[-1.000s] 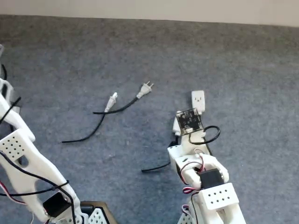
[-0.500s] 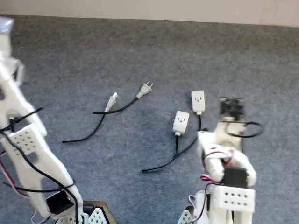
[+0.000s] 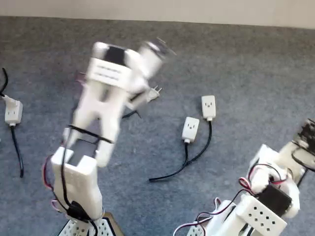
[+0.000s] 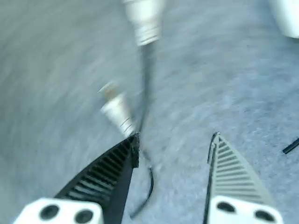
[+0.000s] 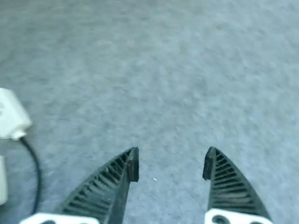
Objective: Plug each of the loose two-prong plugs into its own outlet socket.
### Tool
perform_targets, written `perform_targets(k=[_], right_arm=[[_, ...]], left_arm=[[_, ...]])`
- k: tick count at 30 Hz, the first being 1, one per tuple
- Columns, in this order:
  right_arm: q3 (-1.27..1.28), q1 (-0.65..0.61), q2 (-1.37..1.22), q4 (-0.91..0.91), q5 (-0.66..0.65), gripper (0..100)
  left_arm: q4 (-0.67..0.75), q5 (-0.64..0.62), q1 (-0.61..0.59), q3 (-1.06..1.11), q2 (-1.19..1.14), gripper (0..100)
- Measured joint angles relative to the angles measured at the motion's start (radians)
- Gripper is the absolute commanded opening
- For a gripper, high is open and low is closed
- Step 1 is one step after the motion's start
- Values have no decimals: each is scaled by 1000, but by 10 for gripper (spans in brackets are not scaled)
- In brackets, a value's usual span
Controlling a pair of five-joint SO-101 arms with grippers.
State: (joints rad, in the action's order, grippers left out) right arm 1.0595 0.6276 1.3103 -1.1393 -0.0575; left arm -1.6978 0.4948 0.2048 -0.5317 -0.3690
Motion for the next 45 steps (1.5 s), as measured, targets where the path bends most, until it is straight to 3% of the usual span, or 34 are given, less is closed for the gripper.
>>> perform_targets(k=[4, 11, 15, 18, 21, 25, 33, 38, 45], right_arm=[[94, 60, 6, 8, -3, 224], [339, 55, 6, 129, -3, 224], [348, 55, 46, 146, -3, 224], [348, -20, 129, 146, -5, 224], [348, -167, 218, 172, -6, 224], [336, -348, 221, 172, -6, 224], [26, -543, -192, 180, 78, 224], [-184, -697, -565, 304, 180, 224], [-318, -855, -1066, 459, 261, 224]], left_arm=[[110, 83, 152, 143, 0, 235], [370, 97, 379, 336, 2, 235], [548, 14, 420, 423, 2, 235], [522, -63, 397, 427, 14, 235], [416, -114, 299, 381, 61, 235], [298, -160, 64, 324, 129, 235], [255, -199, -505, 316, 144, 237], [327, -199, -744, 310, 75, 237], [505, -199, -961, 310, -20, 238]])
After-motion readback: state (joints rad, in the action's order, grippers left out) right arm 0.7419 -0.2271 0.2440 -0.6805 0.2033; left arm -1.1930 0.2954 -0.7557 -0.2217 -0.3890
